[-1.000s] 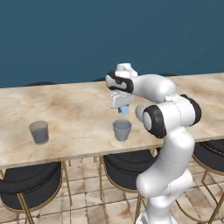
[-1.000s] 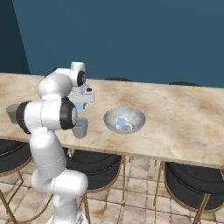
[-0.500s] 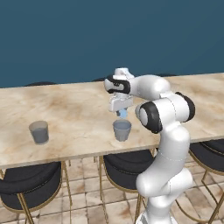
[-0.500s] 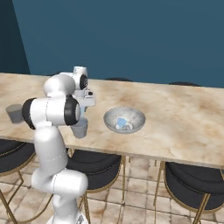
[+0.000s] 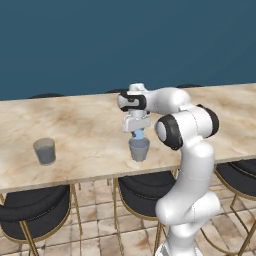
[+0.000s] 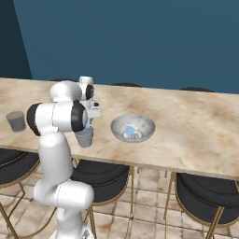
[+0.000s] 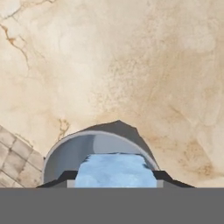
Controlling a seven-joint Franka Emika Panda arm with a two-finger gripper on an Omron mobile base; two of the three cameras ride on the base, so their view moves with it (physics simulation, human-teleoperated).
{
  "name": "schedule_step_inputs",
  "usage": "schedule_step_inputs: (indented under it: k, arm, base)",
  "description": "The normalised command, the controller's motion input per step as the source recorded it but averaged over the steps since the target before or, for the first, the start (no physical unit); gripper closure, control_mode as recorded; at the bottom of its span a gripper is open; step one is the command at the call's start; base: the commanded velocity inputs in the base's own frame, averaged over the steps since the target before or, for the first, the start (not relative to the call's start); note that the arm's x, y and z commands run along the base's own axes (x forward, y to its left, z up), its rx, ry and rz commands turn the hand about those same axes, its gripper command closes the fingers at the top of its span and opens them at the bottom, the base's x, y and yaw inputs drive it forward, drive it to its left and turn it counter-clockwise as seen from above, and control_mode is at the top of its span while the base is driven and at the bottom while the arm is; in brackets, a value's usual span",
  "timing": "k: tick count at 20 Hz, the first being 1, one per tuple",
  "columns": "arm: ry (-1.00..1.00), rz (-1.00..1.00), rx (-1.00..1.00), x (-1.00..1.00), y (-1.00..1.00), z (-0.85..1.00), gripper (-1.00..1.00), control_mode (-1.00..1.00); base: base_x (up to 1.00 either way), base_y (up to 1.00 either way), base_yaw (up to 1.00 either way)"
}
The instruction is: There are four ice cubes in the ice bowl. Place two ice cubes in each glass of water.
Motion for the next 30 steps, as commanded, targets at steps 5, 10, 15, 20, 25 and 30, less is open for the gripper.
schedule_step_inputs:
  k: [5, 10, 15, 20, 25, 30]
  arm:
    - [0.0, 0.0, 0.0, 0.04, 0.22, -0.18, 1.0, -1.0]
    - [0.0, 0.0, 0.0, -0.26, 0.03, -0.19, 1.0, -1.0]
    - [-0.01, 0.0, 0.0, -0.13, 0.0, -0.01, 1.0, -1.0]
    - [-0.07, 0.0, 0.0, -0.27, -0.02, 0.0, 1.0, -1.0]
    - [-0.05, 0.0, 0.0, 0.02, -0.17, -0.03, 1.0, -1.0]
    - [-0.01, -0.01, 0.0, 0.12, -0.02, 0.0, 1.0, -1.0]
  base:
    - [0.0, 0.0, 0.0]
    - [0.0, 0.0, 0.0]
    - [0.0, 0.0, 0.0]
    - [0.0, 0.0, 0.0]
    - [0.0, 0.0, 0.0]
    - [0.0, 0.0, 0.0]
